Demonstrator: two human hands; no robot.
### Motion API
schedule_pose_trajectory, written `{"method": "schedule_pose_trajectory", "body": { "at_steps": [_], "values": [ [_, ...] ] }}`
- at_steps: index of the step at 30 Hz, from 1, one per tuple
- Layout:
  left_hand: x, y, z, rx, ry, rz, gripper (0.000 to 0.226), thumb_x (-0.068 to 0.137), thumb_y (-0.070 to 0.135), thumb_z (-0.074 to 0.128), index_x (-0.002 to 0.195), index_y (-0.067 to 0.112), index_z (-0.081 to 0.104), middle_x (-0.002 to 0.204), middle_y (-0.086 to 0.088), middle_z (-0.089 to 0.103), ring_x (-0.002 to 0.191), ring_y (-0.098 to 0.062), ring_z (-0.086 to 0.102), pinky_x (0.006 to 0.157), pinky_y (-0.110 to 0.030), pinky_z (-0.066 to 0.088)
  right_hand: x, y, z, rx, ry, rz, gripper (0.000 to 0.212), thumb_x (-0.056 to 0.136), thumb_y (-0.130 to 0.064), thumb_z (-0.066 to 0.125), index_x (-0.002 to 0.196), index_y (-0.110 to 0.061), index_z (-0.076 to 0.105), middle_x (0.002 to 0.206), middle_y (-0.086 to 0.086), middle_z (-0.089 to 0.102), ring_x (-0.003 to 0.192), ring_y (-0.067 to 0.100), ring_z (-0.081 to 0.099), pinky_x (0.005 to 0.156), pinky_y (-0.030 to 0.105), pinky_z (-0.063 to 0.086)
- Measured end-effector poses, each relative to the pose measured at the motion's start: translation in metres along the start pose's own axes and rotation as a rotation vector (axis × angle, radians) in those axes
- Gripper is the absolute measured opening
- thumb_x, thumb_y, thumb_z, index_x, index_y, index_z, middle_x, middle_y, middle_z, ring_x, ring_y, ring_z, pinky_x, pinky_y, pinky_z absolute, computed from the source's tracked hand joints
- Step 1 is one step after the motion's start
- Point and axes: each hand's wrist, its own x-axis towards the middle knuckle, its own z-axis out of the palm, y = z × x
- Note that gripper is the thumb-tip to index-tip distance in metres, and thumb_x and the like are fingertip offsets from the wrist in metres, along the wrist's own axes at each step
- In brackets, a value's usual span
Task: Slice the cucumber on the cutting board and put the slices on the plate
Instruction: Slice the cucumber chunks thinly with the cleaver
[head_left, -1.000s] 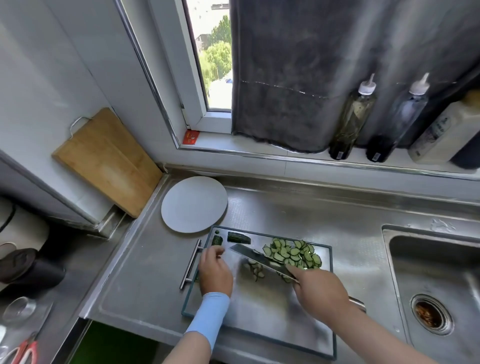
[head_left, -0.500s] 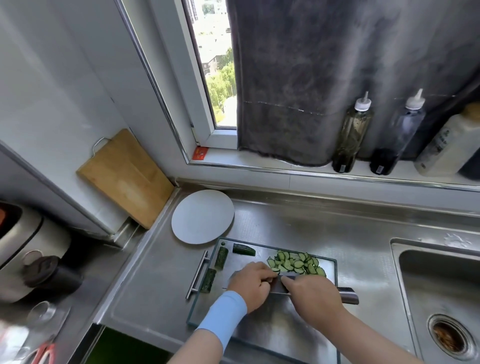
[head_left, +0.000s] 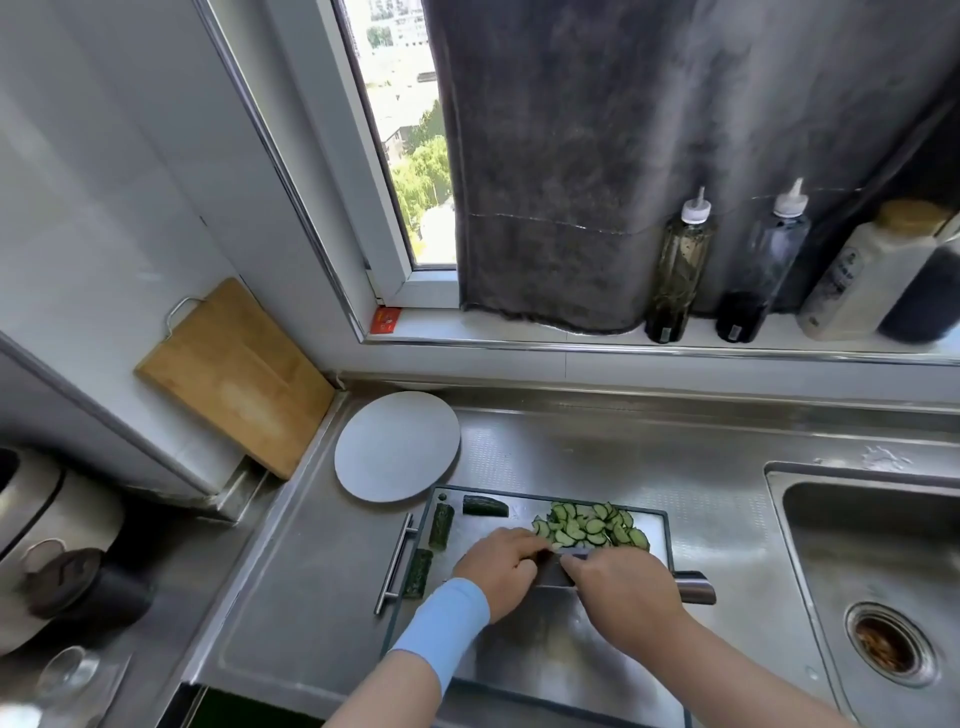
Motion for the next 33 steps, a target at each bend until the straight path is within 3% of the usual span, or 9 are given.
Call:
{"method": "schedule_pose_trajectory", "body": {
  "at_steps": [2,5,7,14,20,25,28,31,33],
  "values": [
    [0.001,-0.007,-0.003,-0.095,0.115,-0.045,0.042,0.092,0.016,0.038,0.126,0.029,0.06,0.134,0.011,0.049,0.124,-0.008,0.042,0.109,-0.029,0.032,-0.001,-0.005,0.002,0.012,-0.001,0.034,0.033,0.09,-0.007,0.047,0.117,-0.021,0.059,0.097,0.004,0.068,0.086,0.03,0.065,0.063,0.033,0.039],
    [-0.005,-0.027,-0.01,-0.096,0.331,-0.134,0.029,0.089,0.009,0.041,0.092,0.027,0.064,0.107,0.009,0.057,0.107,-0.012,0.053,0.09,-0.025,0.043,-0.001,-0.012,0.001,0.021,-0.002,0.084,0.034,0.089,-0.006,0.05,0.118,-0.023,0.059,0.095,0.002,0.067,0.082,0.028,0.064,0.062,0.032,0.041],
    [-0.01,-0.039,-0.016,-0.091,0.269,-0.179,0.028,0.088,0.011,0.041,0.085,0.027,0.063,0.099,0.007,0.058,0.097,-0.011,0.055,0.085,-0.023,0.045,0.0,-0.018,-0.001,0.003,0.0,0.095,0.035,0.088,-0.004,0.049,0.117,-0.021,0.058,0.095,0.002,0.068,0.076,0.028,0.059,0.062,0.032,0.039],
    [-0.006,-0.044,-0.024,-0.133,-0.046,-0.088,0.046,0.09,0.017,0.037,0.126,0.032,0.061,0.136,0.008,0.053,0.123,-0.015,0.048,0.11,-0.034,0.035,0.001,-0.045,-0.016,-0.07,-0.01,0.083,0.034,0.09,-0.002,0.045,0.118,-0.018,0.057,0.101,0.005,0.068,0.082,0.03,0.062,0.064,0.034,0.034],
    [-0.007,-0.032,-0.029,-0.212,0.037,0.091,0.04,0.083,0.018,0.039,0.105,0.037,0.066,0.114,0.014,0.058,0.109,-0.007,0.05,0.101,-0.037,0.042,0.008,-0.061,-0.021,-0.098,-0.025,0.123,0.034,0.094,-0.006,0.044,0.123,-0.019,0.056,0.097,0.005,0.067,0.08,0.029,0.062,0.051,0.031,0.027],
    [0.002,-0.043,-0.035,-0.245,-0.106,0.055,0.05,0.087,0.017,0.039,0.129,0.036,0.057,0.133,0.012,0.055,0.124,-0.01,0.048,0.109,-0.029,0.034,0.007,-0.073,-0.022,-0.129,-0.032,0.149,0.033,0.093,-0.005,0.042,0.119,-0.017,0.058,0.098,0.005,0.068,0.086,0.031,0.065,0.061,0.035,0.034],
    [0.001,-0.058,-0.045,-0.383,0.066,0.028,0.046,0.087,0.01,0.041,0.119,0.036,0.063,0.122,0.015,0.061,0.115,-0.007,0.054,0.102,-0.022,0.038,0.001,-0.077,-0.019,-0.072,-0.029,0.202,0.034,0.092,-0.005,0.044,0.12,-0.019,0.059,0.096,0.005,0.069,0.082,0.03,0.063,0.062,0.033,0.032],
    [-0.008,-0.071,-0.055,-0.46,0.399,-0.02,0.04,0.088,0.004,0.044,0.094,0.038,0.065,0.098,0.02,0.061,0.093,-0.001,0.057,0.087,-0.02,0.043,-0.004,-0.08,-0.01,0.055,-0.048,0.303,0.025,0.095,-0.018,0.045,0.111,-0.028,0.062,0.096,-0.001,0.069,0.078,0.026,0.056,0.063,0.033,0.038],
    [-0.012,-0.085,-0.056,-0.462,0.584,-0.046,0.035,0.088,0.002,0.044,0.094,0.031,0.064,0.098,0.012,0.059,0.095,-0.011,0.056,0.087,-0.025,0.044,-0.008,-0.08,-0.003,0.189,-0.055,0.387,0.023,0.097,-0.031,0.044,0.107,-0.03,0.065,0.096,-0.004,0.071,0.086,0.023,0.061,0.065,0.032,0.041]
  ]
}}
